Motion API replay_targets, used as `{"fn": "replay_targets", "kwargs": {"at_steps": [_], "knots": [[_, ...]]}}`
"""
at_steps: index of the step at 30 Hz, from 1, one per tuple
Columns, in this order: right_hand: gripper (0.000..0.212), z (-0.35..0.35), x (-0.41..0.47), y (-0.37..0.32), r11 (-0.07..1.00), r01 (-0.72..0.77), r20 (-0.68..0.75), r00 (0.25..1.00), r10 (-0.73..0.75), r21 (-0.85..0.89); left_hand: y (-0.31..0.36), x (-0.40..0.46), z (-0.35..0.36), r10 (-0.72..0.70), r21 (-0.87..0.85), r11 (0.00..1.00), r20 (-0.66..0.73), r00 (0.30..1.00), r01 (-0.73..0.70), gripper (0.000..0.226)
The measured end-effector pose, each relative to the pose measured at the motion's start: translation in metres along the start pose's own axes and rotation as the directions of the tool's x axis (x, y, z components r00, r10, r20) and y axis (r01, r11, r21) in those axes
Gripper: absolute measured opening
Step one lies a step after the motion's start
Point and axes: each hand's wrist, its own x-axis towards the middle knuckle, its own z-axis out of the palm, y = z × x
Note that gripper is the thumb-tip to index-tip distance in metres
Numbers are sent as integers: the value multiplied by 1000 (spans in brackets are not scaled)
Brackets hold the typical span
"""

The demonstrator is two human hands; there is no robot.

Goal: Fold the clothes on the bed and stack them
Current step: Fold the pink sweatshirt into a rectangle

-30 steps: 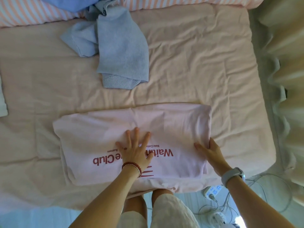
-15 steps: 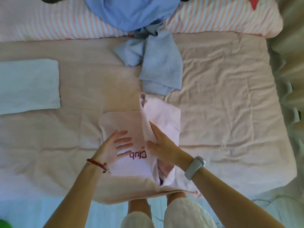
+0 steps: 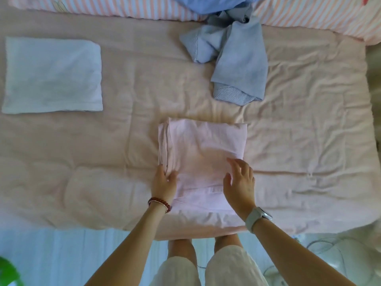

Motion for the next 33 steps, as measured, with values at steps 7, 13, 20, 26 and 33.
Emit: {"fn": "replay_targets", "kwargs": {"at_steps": [7, 13, 20, 26, 33], "knots": [[46, 0, -1, 38, 866, -342, 205, 937, 283, 364, -21, -3, -22, -43, 97, 994, -89, 995, 52, 19], [30, 6, -1, 57, 772, -450, 254, 893, 373, 449, 42, 18, 2, 404, 493, 809, -67, 913, -322, 37], [26, 5, 27, 59, -18, -836, 672, 427, 605, 548, 136, 62, 86, 472, 643, 496, 365, 803, -584, 39], [26, 6, 28, 63, -123, -793, 682, 421, 598, 597, 161, 89, 115, 165, 628, 604, 504, 847, -491, 30], [13, 4, 6, 61, -180, -704, 634, 460, 622, 687, 161, 84, 130, 90, 672, 555, 538, 838, -491, 31]]}}
